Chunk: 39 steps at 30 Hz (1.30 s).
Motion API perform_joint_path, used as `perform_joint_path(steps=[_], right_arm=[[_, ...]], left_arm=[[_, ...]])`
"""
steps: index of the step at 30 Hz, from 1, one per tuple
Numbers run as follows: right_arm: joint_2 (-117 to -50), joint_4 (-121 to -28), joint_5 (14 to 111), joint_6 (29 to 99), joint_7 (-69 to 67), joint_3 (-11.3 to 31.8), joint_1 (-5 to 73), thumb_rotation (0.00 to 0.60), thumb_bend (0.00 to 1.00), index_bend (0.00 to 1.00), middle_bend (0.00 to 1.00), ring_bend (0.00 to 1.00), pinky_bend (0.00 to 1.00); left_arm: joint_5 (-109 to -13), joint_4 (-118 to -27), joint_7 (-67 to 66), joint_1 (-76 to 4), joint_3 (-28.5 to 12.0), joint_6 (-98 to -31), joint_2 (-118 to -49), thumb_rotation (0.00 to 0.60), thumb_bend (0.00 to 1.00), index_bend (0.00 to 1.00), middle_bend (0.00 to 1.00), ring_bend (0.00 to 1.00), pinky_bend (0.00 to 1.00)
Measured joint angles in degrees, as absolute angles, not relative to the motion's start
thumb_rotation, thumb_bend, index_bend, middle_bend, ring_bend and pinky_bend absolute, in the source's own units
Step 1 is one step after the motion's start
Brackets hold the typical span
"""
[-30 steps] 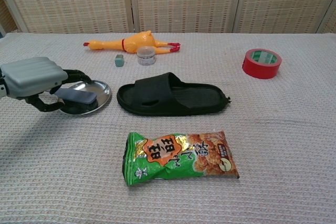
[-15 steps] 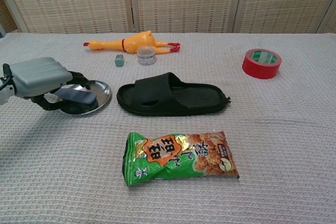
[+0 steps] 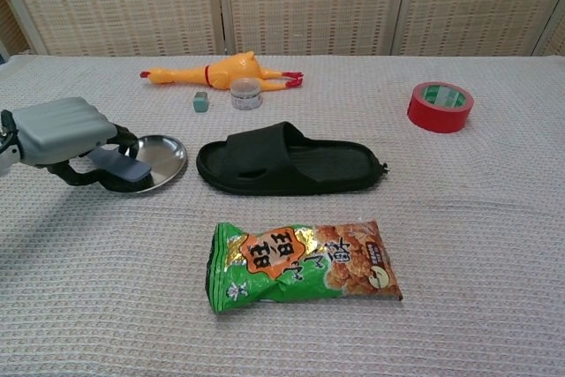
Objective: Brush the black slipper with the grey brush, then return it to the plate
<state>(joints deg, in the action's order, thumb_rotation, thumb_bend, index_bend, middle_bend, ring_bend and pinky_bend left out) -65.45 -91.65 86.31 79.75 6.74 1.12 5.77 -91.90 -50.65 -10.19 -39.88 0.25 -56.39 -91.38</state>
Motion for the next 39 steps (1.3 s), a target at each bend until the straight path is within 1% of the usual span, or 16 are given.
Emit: perform_joint_path(steps=[6,9,14,17,20,25,29,32,35,39], right_arm=[[-65.6,-91.6,86.0,79.3,7.0,1.1,6.0,0.6,0.15,0.0,0.0,0.0,0.0],[-65.7,-91.5,86.0,79.3,7.1,1.1,6.0,0.6,0.15,0.0,0.0,0.0,0.0],[-65.7,-91.5,86.3,79.5,6.9,1.0,6.0,0.6,0.15,0.0,0.0,0.0,0.0],[-65.7,-91.4,86.7,79.8,6.8,1.0,6.0,0.6,0.15,0.0,0.0,0.0,0.0],[-66.0,-90.8,87.5,80.0,6.6,0.9,6.2,0.6,0.15,0.0,0.0,0.0,0.0],[-67.6,-87.3,90.2,79.8,5.5,1.0,7.7,0.6,0.16,0.0,0.0,0.0,0.0],[-69.3,-83.5,93.3,77.6,4.4,1.5,11.6,0.6,0.23,0.0,0.0,0.0,0.0],[-70.7,-80.5,95.3,73.6,2.7,2.0,16.3,0.6,0.34,0.0,0.0,0.0,0.0],[-72.9,-76.9,97.0,68.4,0.3,2.5,21.8,0.6,0.41,0.0,0.0,0.0,0.0],[-78.3,-70.2,99.1,62.4,-3.2,2.9,29.3,0.6,0.42,0.0,0.0,0.0,0.0]], left_arm=[[-92.0,-48.7,-9.0,-39.7,0.8,-57.3,-92.2,0.6,0.42,0.37,0.41,0.6,0.86],[-92.2,-48.2,-8.6,-39.7,1.1,-57.9,-92.4,0.6,0.42,0.4,0.5,0.61,0.87],[-92.7,-47.5,-8.3,-39.5,1.4,-59.3,-92.8,0.6,0.42,0.56,0.71,0.64,0.9],[-93.0,-47.3,-8.1,-39.4,1.4,-60.6,-93.0,0.6,0.43,0.62,0.79,0.66,0.91],[-93.1,-47.8,-7.7,-39.1,1.2,-62.3,-92.9,0.6,0.43,0.64,0.85,0.68,0.93],[-92.2,-51.6,-7.9,-38.8,0.4,-63.0,-91.2,0.6,0.44,0.65,0.87,0.69,0.93],[-90.5,-57.1,-11.9,-38.7,-0.8,-62.4,-88.8,0.6,0.43,0.65,0.87,0.69,0.93],[-88.1,-62.6,-17.4,-38.7,-2.3,-61.8,-87.0,0.6,0.44,0.65,0.87,0.69,0.93],[-84.2,-68.2,-24.2,-38.7,-4.2,-61.0,-85.7,0.6,0.44,0.64,0.86,0.69,0.93],[-77.0,-76.4,-35.8,-38.7,-7.0,-60.5,-84.1,0.6,0.44,0.64,0.85,0.69,0.93]])
